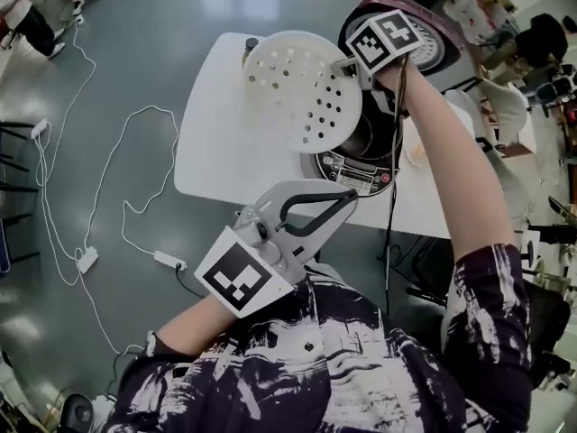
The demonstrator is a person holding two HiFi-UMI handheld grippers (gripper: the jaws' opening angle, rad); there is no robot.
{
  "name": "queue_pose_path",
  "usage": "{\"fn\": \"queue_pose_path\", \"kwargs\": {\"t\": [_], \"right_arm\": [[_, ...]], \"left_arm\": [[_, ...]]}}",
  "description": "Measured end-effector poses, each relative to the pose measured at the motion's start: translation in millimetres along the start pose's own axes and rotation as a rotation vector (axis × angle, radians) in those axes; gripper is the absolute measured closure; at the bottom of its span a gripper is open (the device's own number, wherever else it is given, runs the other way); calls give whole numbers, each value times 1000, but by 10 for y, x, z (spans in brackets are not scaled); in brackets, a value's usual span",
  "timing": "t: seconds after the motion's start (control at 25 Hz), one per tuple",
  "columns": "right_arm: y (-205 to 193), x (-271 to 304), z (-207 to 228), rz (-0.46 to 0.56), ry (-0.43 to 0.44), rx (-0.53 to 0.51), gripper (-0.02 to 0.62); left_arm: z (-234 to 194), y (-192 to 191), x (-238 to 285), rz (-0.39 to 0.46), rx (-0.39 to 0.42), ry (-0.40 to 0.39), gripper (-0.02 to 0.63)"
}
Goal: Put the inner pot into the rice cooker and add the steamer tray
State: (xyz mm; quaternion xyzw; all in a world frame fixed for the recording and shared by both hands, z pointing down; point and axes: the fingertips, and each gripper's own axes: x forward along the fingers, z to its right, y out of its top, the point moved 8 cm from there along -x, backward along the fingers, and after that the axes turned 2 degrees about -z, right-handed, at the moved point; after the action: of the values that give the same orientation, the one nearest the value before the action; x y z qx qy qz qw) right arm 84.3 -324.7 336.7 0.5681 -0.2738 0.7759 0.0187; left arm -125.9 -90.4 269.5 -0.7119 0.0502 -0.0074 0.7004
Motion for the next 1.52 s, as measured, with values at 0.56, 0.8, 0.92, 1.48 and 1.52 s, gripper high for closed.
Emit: {"fn": "queue_pose_path", "kwargs": {"t": [0.56, 0.8, 0.92, 1.48, 1.52], "right_arm": [[-1689, 29, 1395, -62, -255, 446, 593], [-1743, 174, 1433, -95, -276, 449, 594], [-1756, 201, 1451, -129, -326, 415, 592], [-1767, 279, 1365, -177, -398, 296, 561], [-1774, 278, 1355, -168, -384, 295, 533]], "left_arm": [[108, -96, 385, -48, -2, -73, 601], [121, -117, 394, -61, 3, -60, 601], [101, -132, 388, -56, -7, -50, 601], [133, -115, 411, -49, -13, -45, 601], [137, -113, 415, -49, -11, -46, 601]]}}
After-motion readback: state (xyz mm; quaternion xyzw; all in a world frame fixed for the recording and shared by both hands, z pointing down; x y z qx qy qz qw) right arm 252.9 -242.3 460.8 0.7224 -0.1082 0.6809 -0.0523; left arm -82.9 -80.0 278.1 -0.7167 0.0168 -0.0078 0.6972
